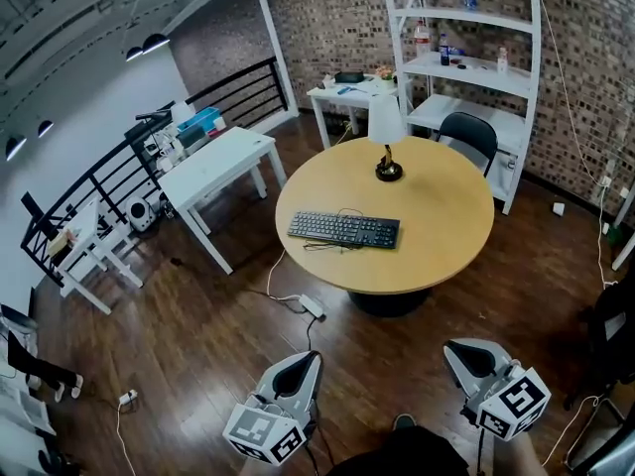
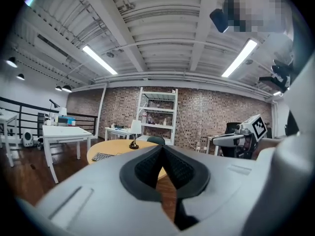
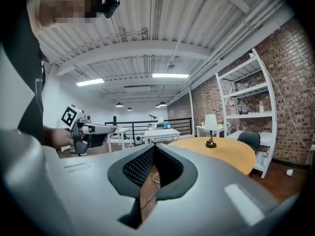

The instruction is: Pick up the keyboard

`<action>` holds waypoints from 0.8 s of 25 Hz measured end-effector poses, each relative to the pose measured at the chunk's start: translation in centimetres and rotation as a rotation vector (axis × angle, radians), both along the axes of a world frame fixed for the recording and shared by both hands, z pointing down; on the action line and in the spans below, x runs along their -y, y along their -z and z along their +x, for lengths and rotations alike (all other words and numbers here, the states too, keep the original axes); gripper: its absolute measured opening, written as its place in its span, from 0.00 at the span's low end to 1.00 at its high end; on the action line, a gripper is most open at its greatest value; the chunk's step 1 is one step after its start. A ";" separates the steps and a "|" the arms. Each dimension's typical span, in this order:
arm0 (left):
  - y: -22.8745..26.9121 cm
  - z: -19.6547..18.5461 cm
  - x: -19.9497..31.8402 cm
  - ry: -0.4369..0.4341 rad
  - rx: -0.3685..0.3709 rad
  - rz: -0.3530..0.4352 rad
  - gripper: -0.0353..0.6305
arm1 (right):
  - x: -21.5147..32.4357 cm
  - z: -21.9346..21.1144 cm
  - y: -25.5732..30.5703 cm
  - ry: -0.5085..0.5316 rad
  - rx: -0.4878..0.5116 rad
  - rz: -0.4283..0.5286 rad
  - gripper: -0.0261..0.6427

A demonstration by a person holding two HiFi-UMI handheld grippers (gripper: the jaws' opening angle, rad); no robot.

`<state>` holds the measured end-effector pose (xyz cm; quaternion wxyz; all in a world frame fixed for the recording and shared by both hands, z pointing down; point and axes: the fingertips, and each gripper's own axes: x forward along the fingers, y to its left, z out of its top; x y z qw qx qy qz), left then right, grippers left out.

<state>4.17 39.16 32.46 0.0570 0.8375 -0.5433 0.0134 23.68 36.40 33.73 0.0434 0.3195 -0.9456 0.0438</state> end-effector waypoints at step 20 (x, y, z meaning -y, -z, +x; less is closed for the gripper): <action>-1.8 0.4 15.7 0.029 0.048 -0.053 0.09 | 16.9 -0.8 -1.7 0.061 0.029 -0.035 0.04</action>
